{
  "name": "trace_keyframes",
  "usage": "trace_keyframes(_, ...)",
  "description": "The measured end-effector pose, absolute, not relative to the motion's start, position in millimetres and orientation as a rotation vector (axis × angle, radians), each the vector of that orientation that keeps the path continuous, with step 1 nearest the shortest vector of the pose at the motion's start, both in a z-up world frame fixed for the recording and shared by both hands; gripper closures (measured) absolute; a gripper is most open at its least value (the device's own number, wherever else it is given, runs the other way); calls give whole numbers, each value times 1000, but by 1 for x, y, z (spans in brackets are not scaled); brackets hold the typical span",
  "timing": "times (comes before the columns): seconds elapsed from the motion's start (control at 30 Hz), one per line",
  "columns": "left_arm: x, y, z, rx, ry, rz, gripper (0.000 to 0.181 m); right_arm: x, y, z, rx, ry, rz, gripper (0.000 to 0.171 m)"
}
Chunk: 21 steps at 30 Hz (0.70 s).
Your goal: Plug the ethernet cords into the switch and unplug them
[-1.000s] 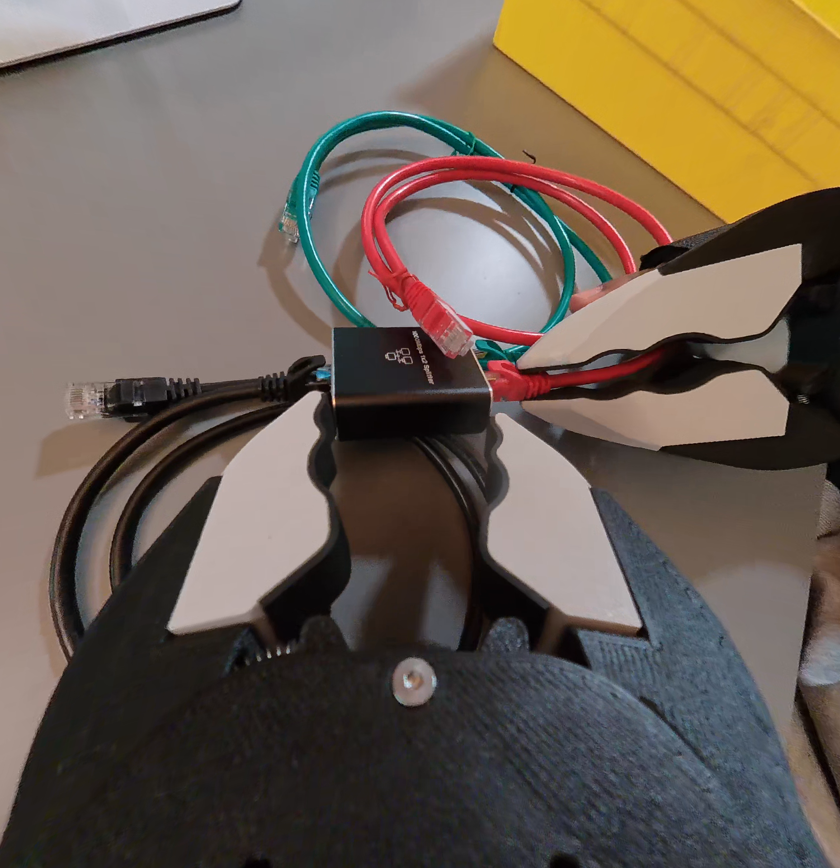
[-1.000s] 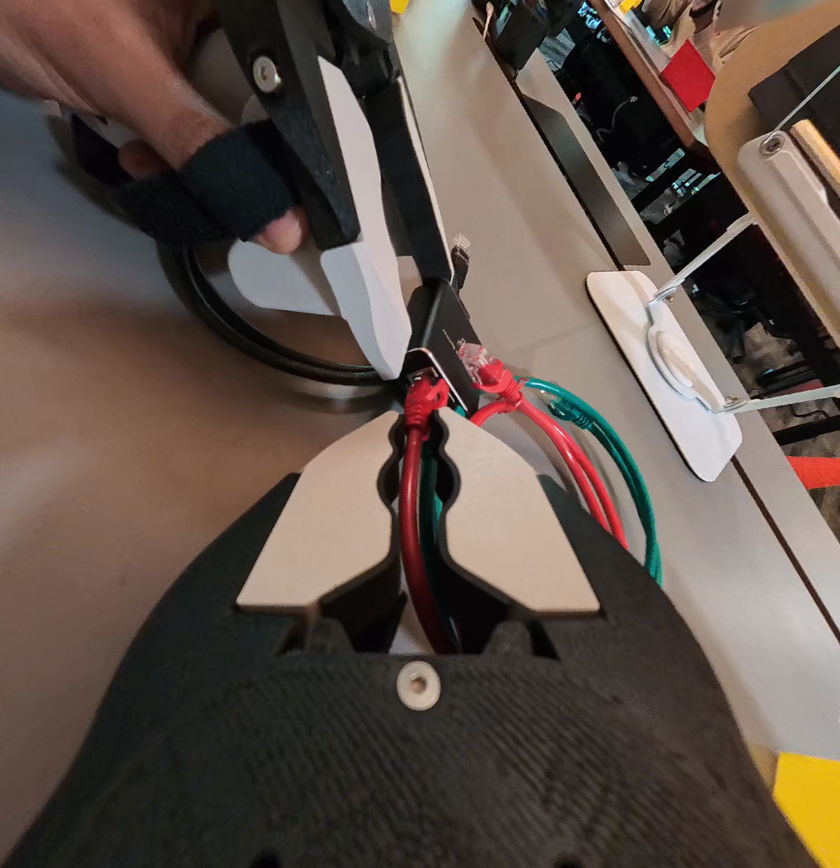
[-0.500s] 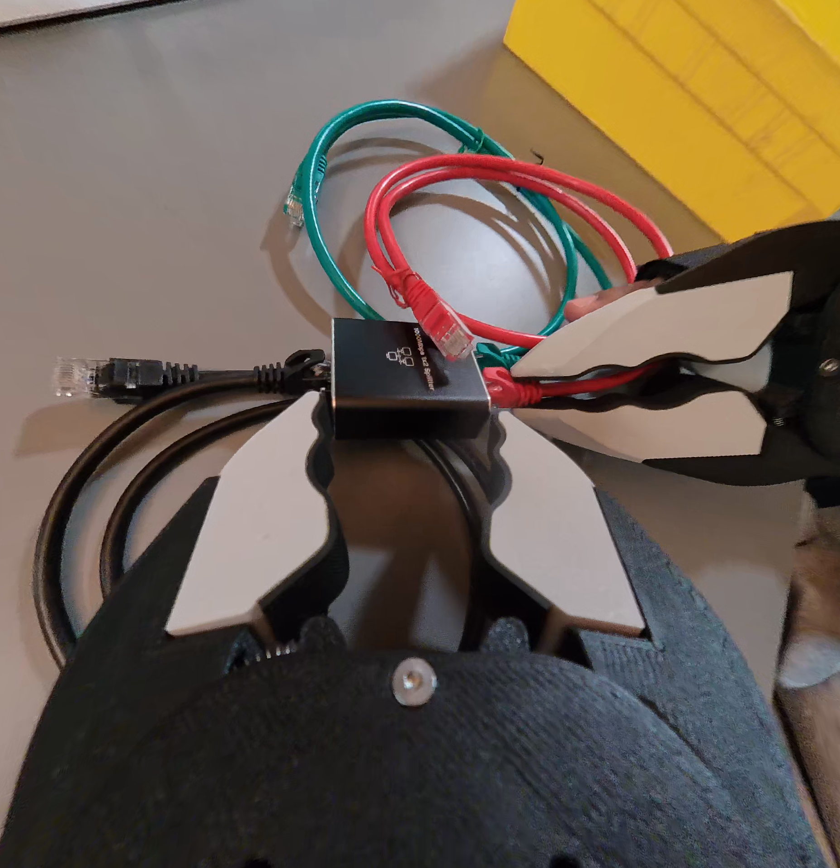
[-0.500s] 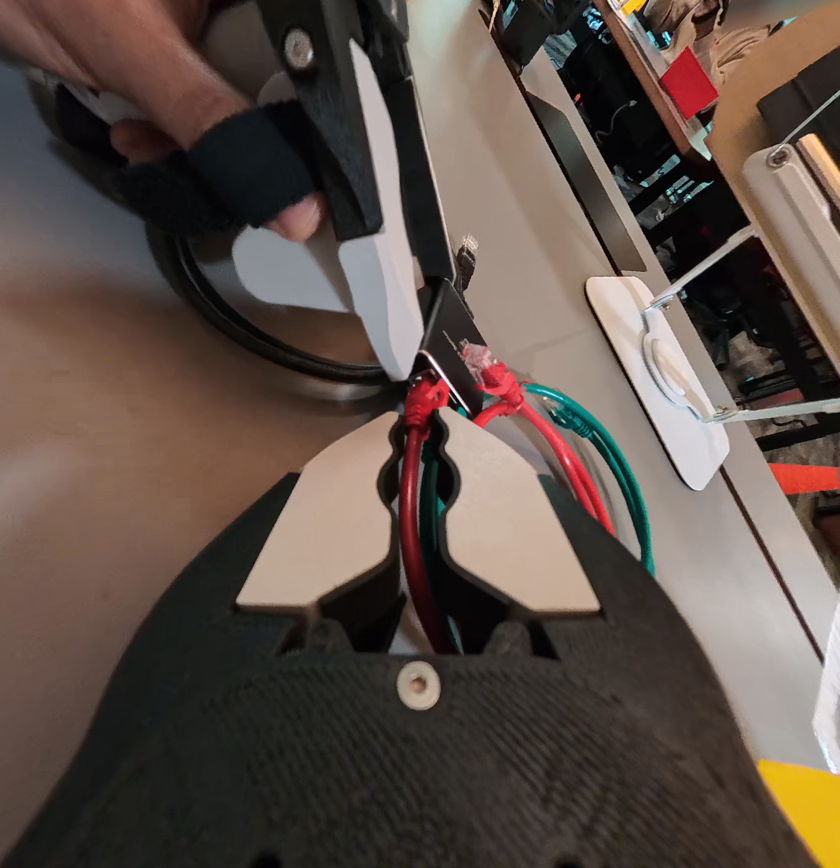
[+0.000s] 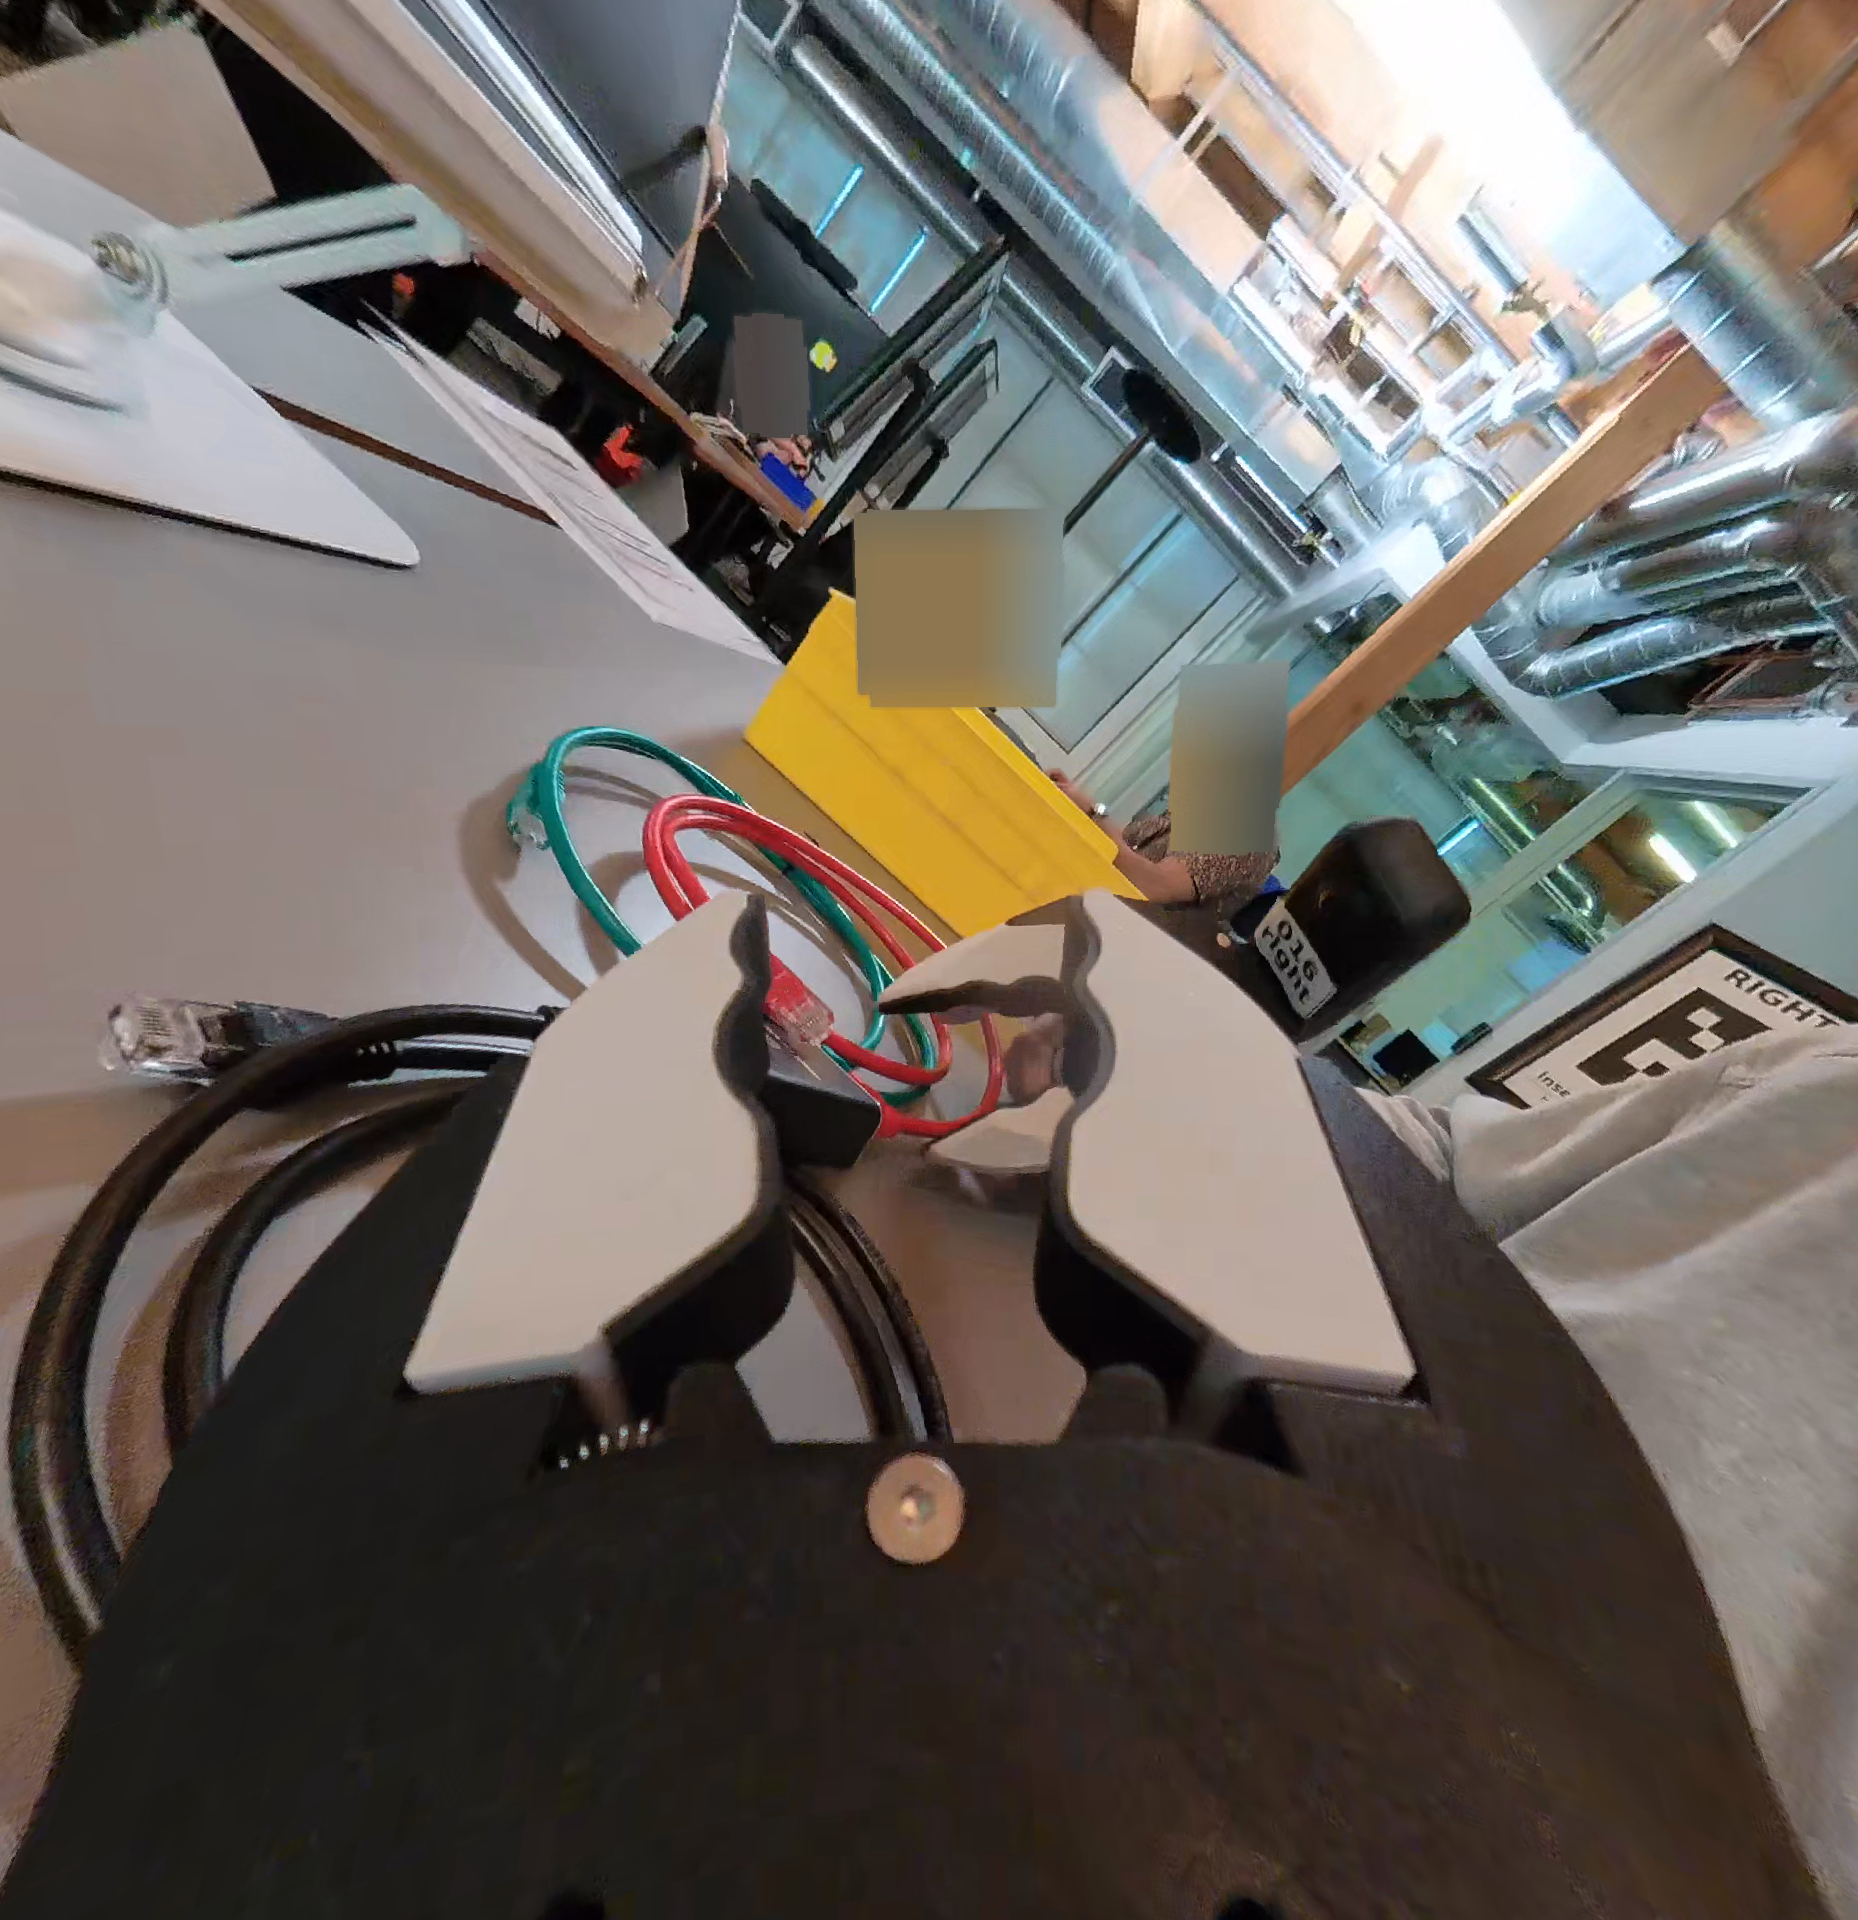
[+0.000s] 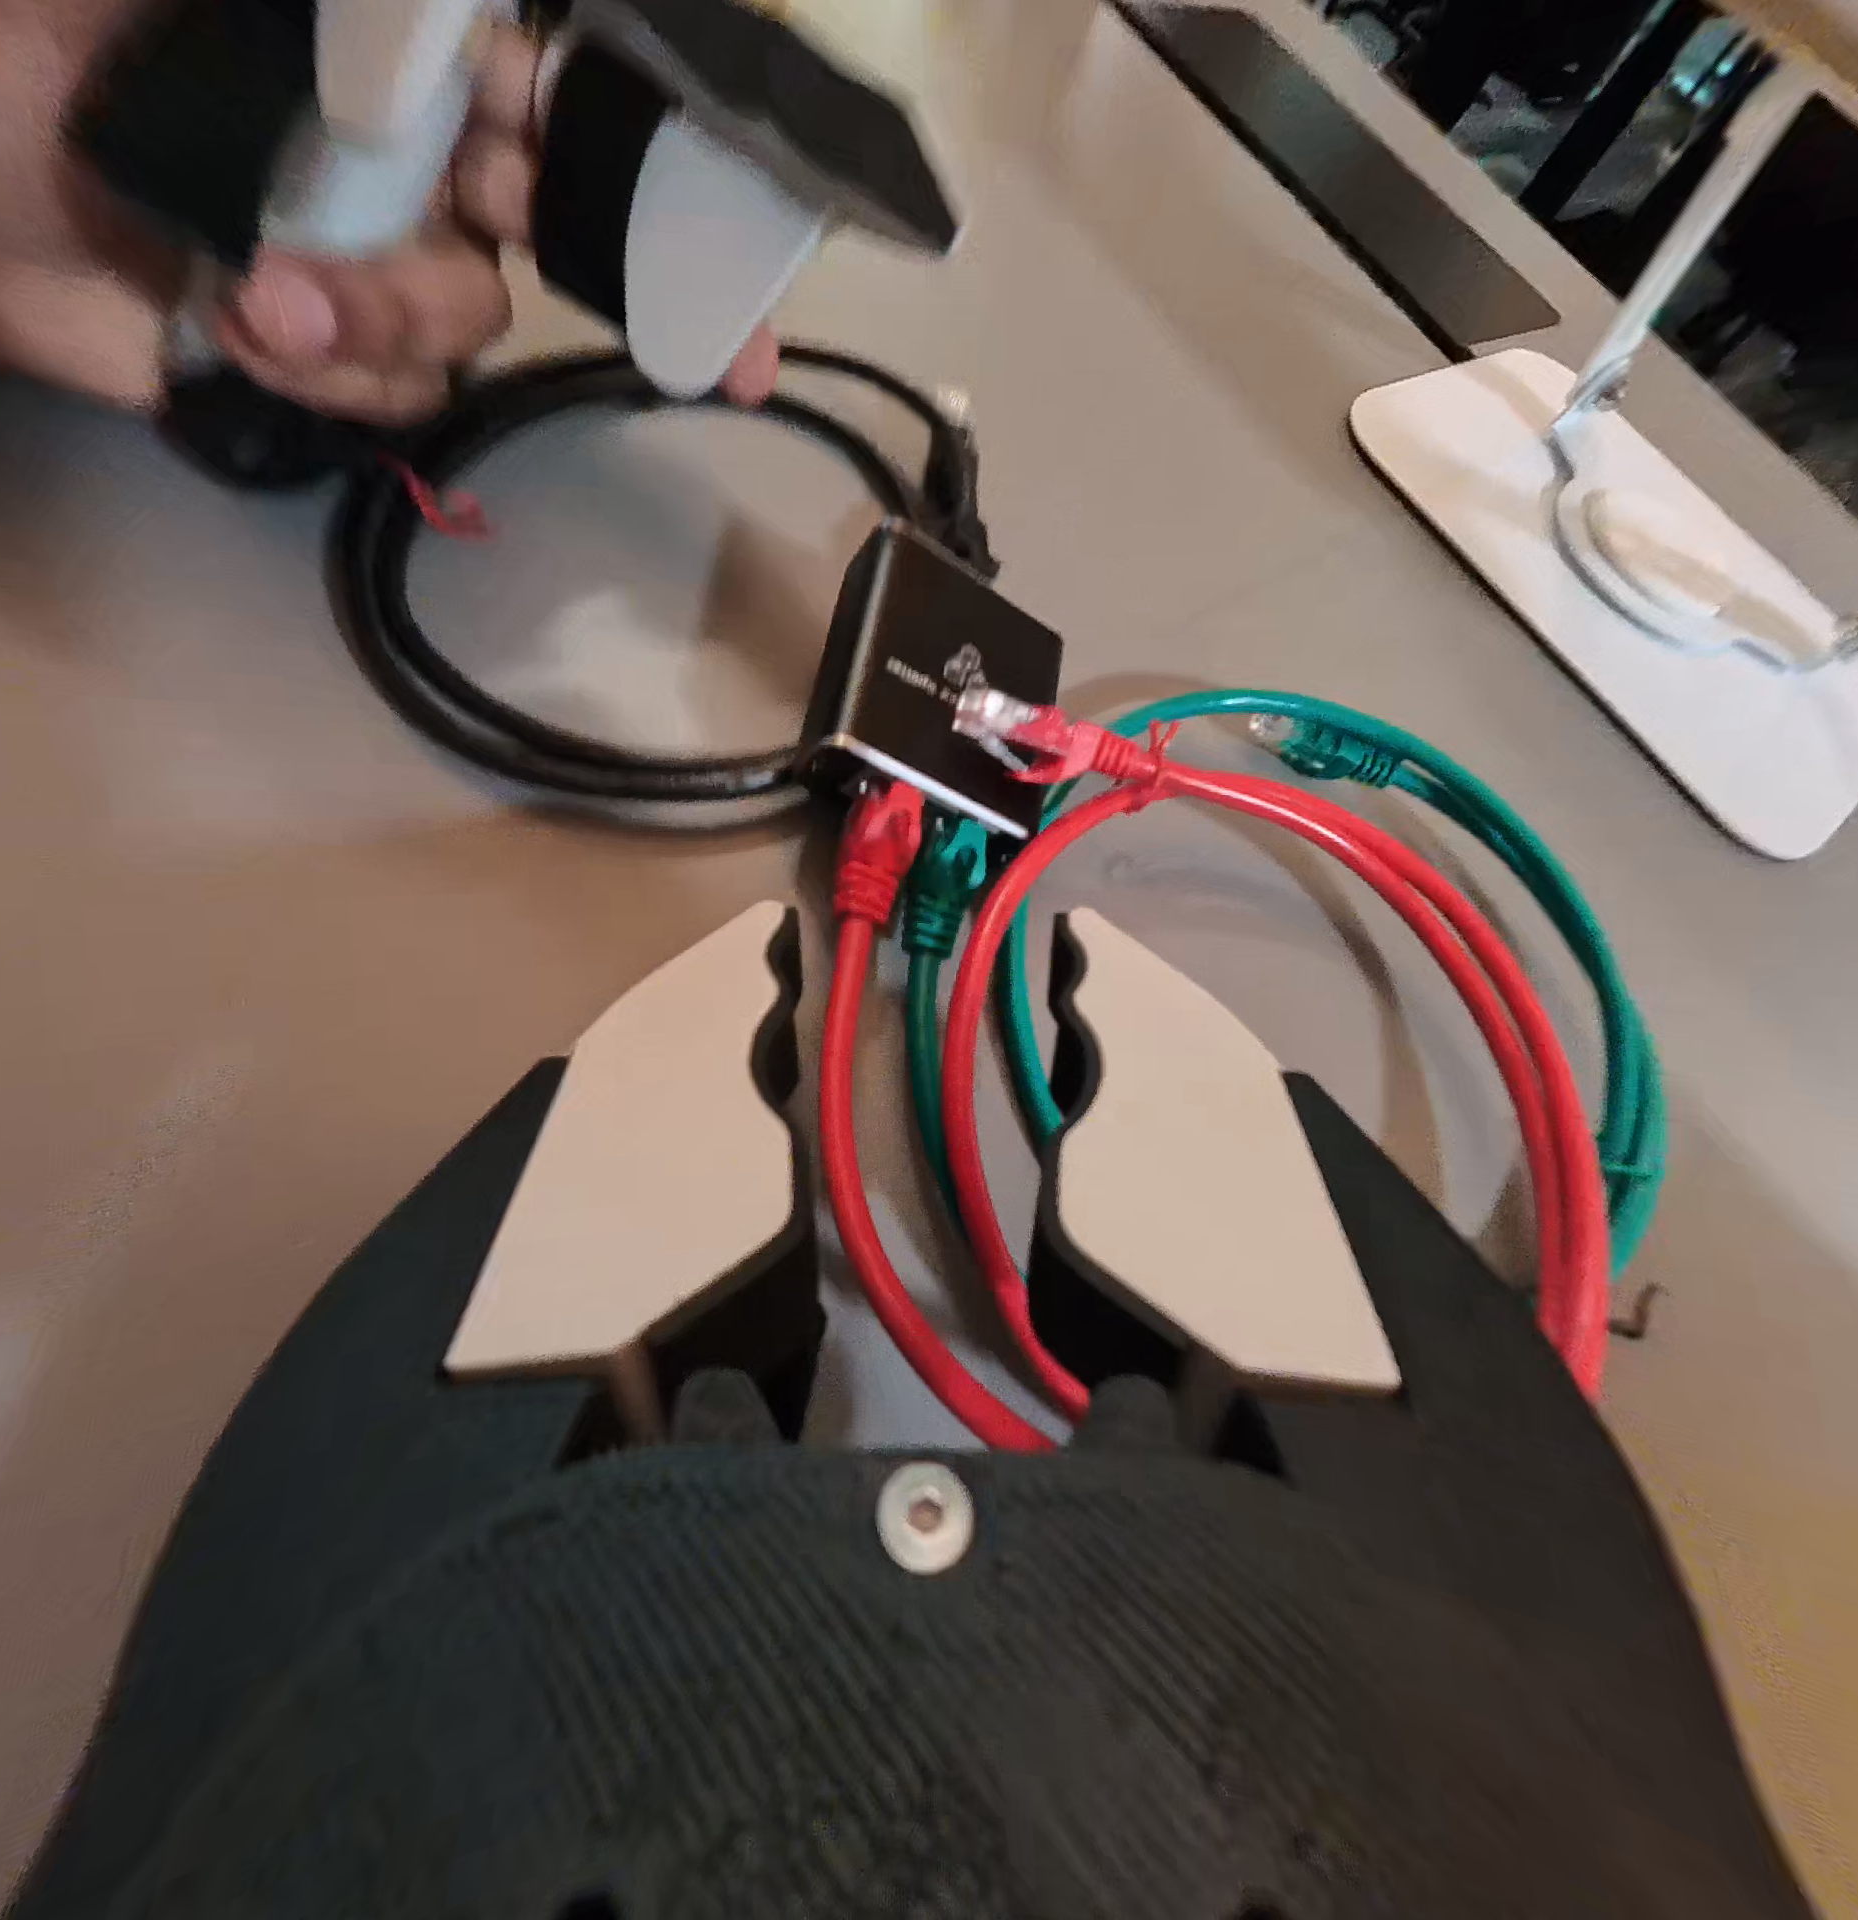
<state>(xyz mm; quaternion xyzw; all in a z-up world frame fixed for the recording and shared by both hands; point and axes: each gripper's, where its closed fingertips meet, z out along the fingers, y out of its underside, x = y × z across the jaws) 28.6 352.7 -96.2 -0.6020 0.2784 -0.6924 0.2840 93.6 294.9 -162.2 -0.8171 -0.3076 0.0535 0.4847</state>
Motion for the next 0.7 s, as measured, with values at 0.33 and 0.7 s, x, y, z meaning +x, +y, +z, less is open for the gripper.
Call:
trace_keyframes(0.33,31,349,-94,-1572,805,-1780,131,58,319,-180,-2250,-446,467,57)
trace_keyframes(0.7,26,345,-80,-1459,829,-1723,133,74,348,-196,-2319,-549,211,100)
